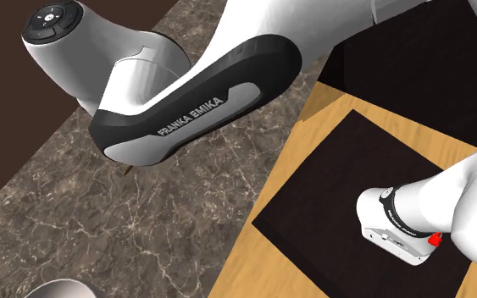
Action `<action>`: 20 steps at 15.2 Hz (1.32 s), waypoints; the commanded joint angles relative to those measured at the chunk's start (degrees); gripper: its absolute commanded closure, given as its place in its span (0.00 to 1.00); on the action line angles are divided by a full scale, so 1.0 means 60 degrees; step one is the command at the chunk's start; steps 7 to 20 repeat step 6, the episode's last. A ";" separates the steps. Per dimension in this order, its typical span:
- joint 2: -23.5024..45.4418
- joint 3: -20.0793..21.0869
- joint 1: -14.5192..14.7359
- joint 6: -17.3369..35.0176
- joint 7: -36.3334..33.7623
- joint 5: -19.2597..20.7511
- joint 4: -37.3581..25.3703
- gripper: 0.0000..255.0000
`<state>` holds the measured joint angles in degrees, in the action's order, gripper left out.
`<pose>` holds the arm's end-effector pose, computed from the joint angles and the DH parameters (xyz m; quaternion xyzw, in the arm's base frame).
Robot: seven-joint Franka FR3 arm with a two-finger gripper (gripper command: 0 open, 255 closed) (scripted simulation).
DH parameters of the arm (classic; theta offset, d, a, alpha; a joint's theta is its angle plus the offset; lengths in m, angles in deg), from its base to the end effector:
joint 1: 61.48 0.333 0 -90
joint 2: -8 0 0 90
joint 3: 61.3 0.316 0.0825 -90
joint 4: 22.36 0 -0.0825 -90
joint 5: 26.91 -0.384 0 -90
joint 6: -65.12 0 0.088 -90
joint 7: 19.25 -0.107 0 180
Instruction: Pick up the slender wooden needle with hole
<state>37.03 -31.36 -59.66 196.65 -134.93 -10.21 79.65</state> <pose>0.5812 0.3150 0.3115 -0.7816 0.6221 -0.0044 0.0450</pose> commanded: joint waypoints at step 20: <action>-0.0327 0.0144 -0.0102 -0.0505 0.0151 -0.0229 -0.0207 1.00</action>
